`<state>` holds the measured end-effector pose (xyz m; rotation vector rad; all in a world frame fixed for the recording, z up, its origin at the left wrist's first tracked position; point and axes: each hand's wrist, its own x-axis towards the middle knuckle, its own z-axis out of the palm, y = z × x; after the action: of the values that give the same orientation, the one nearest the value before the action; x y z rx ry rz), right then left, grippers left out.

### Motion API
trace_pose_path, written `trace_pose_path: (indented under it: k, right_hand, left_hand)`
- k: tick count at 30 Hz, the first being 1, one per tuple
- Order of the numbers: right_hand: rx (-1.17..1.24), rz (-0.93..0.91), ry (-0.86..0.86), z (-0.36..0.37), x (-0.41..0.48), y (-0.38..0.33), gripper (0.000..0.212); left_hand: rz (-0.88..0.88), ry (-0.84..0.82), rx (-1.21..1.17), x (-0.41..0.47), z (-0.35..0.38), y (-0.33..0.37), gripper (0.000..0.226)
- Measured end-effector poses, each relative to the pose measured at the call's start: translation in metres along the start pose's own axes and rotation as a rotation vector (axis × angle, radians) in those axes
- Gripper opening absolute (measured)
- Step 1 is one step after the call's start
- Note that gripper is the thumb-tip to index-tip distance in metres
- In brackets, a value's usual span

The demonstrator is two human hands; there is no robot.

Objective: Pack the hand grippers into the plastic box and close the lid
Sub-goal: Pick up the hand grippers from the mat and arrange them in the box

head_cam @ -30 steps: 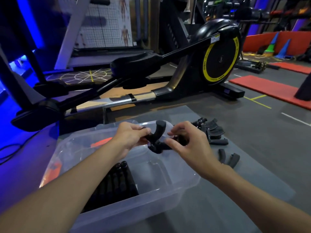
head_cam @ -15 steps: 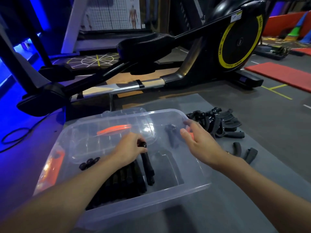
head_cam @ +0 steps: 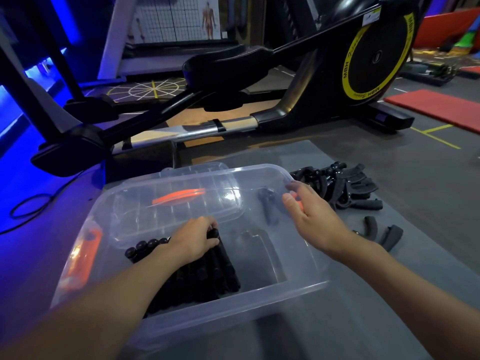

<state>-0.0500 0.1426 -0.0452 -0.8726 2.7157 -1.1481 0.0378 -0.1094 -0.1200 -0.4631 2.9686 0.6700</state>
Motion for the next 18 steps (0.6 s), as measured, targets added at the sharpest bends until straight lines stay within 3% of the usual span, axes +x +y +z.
trace_pose_path:
  k: [7, 13, 16, 18]
  right_hand:
    - [0.026, 0.009, -0.002, -0.001, -0.002, -0.001, 0.048]
    - [0.112, 0.031, 0.019, -0.005, -0.004, -0.002, 0.043]
    - [0.277, 0.079, 0.125, -0.011, -0.003, 0.007, 0.031]
    - [0.265, 0.121, 0.248, -0.017, -0.004, 0.028, 0.029]
  left_hand:
    - [-0.003, -0.003, 0.062, 0.000, -0.002, 0.003, 0.027]
    - [0.212, 0.154, -0.110, 0.000, -0.030, 0.062, 0.031]
    - [0.334, 0.226, -0.143, -0.003, -0.040, 0.104, 0.031]
    - [0.399, 0.231, -0.135, -0.006, -0.041, 0.129, 0.035]
